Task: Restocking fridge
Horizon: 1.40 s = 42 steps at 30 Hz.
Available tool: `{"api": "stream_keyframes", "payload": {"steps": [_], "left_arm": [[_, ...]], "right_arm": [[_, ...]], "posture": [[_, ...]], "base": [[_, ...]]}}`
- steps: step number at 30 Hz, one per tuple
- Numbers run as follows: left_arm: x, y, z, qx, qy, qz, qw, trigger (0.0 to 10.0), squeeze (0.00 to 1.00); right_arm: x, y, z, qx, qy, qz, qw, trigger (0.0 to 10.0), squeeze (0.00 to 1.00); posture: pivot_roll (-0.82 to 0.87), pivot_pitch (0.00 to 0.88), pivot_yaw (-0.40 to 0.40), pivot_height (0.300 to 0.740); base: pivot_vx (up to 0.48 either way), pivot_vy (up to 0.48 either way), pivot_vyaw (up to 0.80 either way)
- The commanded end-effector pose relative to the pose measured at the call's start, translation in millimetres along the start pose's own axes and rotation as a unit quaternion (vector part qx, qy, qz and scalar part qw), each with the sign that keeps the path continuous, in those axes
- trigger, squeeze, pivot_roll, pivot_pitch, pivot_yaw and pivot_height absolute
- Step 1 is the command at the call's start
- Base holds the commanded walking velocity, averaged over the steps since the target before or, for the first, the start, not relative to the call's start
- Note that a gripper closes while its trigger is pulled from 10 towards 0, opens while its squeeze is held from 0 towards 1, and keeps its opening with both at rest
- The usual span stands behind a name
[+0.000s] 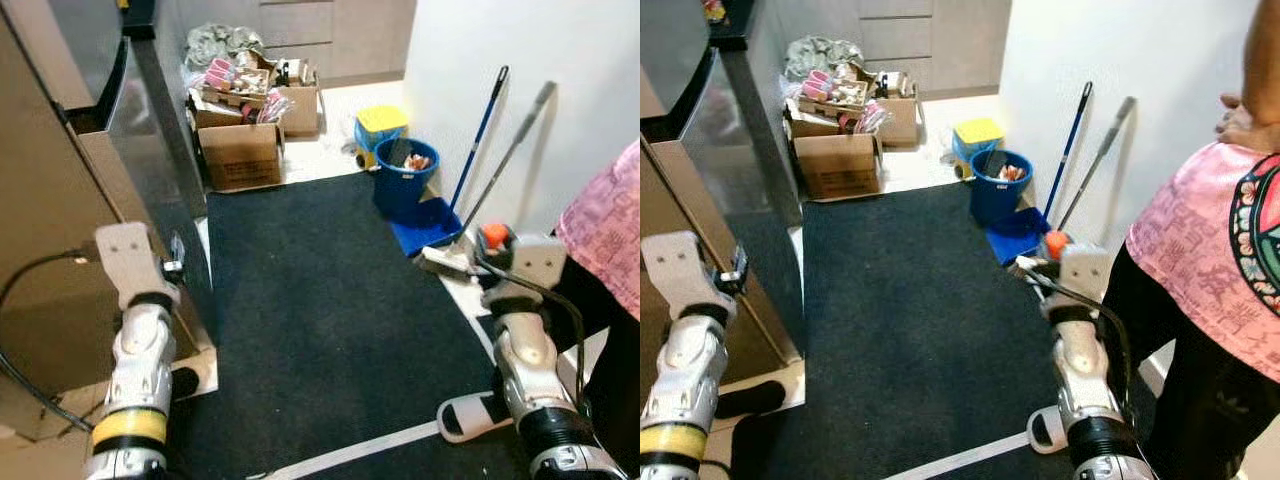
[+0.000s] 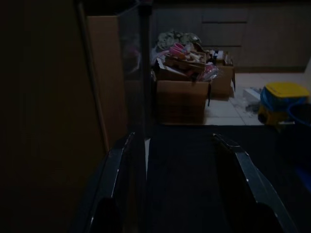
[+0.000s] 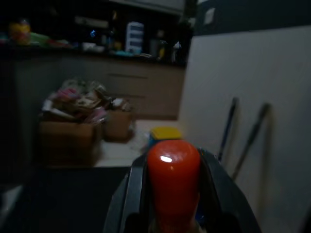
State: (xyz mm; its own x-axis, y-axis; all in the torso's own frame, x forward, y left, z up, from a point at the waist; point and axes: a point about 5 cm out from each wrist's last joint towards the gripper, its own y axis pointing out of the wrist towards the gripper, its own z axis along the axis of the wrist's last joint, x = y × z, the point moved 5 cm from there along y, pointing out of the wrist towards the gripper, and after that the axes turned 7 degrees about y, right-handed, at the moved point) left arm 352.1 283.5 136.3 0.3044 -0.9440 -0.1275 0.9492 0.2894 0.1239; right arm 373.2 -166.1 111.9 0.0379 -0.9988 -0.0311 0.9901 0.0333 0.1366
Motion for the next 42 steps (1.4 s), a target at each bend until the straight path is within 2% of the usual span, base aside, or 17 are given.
{"api": "stream_keyframes", "payload": {"steps": [1,7,8,9,10,12,13,14,15,19,26,27,28,38,42], "left_arm": [[-4.7,6.5,18.2,0.021,-0.001,0.004,1.0,10.0,0.02],[-0.7,8.9,40.4,0.042,-0.016,-0.004,0.999,10.0,0.01],[-0.4,8.3,42.5,0.043,-0.018,-0.006,0.999,10.0,0.19],[-0.4,8.3,42.5,0.043,-0.018,-0.006,0.999,10.0,0.19],[-1.5,7.4,42.9,0.04,-0.018,-0.004,0.999,10.0,0.36],[-3.6,6.6,42.4,0.037,-0.015,0.0,0.999,10.0,0.35],[-6.0,6.2,42.5,0.036,-0.014,0.005,0.999,3.3,0.0],[-6.0,6.2,42.5,0.036,-0.014,0.005,0.999,3.3,0.0],[-7.8,6.4,45.5,0.041,-0.021,0.007,0.999,0.0,0.0],[-10.3,8.3,53.6,0.052,-0.026,0.008,0.998,0.0,0.0],[-11.1,11.9,67.3,0.065,-0.007,0.004,0.998,0.0,0.0],[-11.3,12.9,68.8,0.065,0.003,0.005,0.998,4.8,0.0],[-11.4,13.6,69.7,0.064,0.009,0.007,0.998,10.0,0.0],[-9.0,10.5,66.2,0.053,0.023,-0.008,0.998,10.0,0.0],[-4.9,9.7,63.6,0.053,0.029,-0.011,0.998,10.0,0.0]], "right_arm": [[-9.3,2.4,11.6,0.018,0.018,0.008,1.0,10.0,0.0],[-19.4,5.8,24.1,0.036,0.061,0.0,0.998,10.0,0.0],[-18.3,6.7,24.7,0.035,0.065,-0.005,0.997,10.0,0.0],[-18.3,6.7,24.7,0.035,0.065,-0.005,0.997,10.0,0.0],[-16.5,6.5,25.5,0.034,0.067,-0.007,0.997,10.0,0.0],[-15.3,6.0,25.9,0.033,0.066,-0.009,0.997,10.0,0.0],[-14.0,5.6,26.1,0.032,0.066,-0.01,0.997,10.0,0.0],[-14.0,5.6,26.1,0.032,0.066,-0.01,0.997,10.0,0.0],[-13.5,5.0,26.8,0.03,0.066,-0.01,0.997,10.0,0.0],[-14.4,4.9,29.9,0.029,0.067,-0.009,0.997,10.0,0.0],[-18.1,7.1,39.7,0.039,0.075,-0.008,0.996,10.0,0.0],[-18.7,7.8,41.7,0.041,0.076,-0.007,0.996,10.0,0.0],[-19.7,8.7,44.2,0.044,0.078,-0.006,0.996,10.0,0.0],[-33.7,12.9,67.0,0.07,0.093,0.014,0.993,10.0,0.0],[-34.0,13.0,68.6,0.07,0.093,0.017,0.993,10.0,0.0]], "posture": [[0.03,0.0,-0.025,0.74],[0.03,0.0,-0.017,0.74],[0.03,0.0,-0.014,0.74],[0.03,0.0,-0.014,0.74],[0.04,0.0,-0.012,0.74],[0.04,0.0,-0.009,0.74],[0.04,0.0,-0.007,0.74],[0.04,0.0,-0.007,0.74],[0.04,0.0,-0.008,0.74],[0.05,0.0,-0.001,0.74],[0.06,0.0,0.011,0.74],[0.07,0.0,0.013,0.74],[0.07,0.0,0.014,0.74],[0.08,0.0,0.019,0.74],[0.08,0.0,0.022,0.74]], "base": [[0.0,0.0,0.0],[0.0,0.0,0.0],[0.0,0.0,0.0],[0.0,0.0,0.0],[0.0,0.0,0.0],[0.0,0.0,0.0],[0.0,0.0,0.0],[0.0,0.0,0.0],[0.0,0.0,0.0],[0.0,0.0,0.0],[0.0,0.0,0.0],[0.0,0.0,0.0],[0.0,0.0,0.0],[0.0,0.0,0.0],[0.48,0.0,0.0]]}}
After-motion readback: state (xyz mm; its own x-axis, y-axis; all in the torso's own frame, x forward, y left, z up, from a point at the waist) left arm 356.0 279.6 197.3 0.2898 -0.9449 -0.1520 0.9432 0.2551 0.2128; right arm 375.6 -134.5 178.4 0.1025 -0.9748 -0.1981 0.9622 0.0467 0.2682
